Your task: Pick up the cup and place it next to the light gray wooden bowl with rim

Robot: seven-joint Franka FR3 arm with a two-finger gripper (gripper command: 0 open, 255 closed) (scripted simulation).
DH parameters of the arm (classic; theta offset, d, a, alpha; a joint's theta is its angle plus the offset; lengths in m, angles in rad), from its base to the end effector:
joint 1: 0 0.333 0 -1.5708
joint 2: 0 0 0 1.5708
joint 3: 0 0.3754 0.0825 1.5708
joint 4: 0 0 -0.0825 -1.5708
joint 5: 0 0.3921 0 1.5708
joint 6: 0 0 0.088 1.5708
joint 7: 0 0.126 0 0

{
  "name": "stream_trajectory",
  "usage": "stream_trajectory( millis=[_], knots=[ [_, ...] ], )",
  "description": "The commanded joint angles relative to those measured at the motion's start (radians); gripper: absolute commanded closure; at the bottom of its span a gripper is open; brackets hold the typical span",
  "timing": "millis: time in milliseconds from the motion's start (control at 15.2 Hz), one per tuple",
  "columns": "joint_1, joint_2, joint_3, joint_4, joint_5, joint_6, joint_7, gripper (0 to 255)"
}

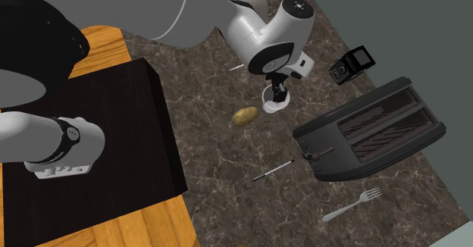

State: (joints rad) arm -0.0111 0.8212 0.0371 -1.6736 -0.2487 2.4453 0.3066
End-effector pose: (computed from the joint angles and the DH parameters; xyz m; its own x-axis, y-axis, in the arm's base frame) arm 0.7151 0.0122 0.1355 0.9950 -0.0979 -0.0187 -0.0946 -0.9865 0.1339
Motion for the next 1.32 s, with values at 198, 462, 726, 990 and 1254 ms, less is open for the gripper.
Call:
stream_trajectory(
  millis=[198, 462, 726, 990, 1254],
  knots=[
    [0.000, 0.003, 0.000, 0.001, 0.000, 0.002, 0.001, 0],
    [0.000, 0.002, 0.000, 0.001, 0.000, 0.002, 0.001, 255],
    [0.000, 0.003, 0.000, 0.001, 0.000, 0.002, 0.000, 255],
    [0.000, 0.003, 0.000, 0.001, 0.000, 0.002, 0.001, 255],
    [-0.003, -0.042, 0.005, -0.016, 0.004, -0.025, -0.006, 255]
  ],
)
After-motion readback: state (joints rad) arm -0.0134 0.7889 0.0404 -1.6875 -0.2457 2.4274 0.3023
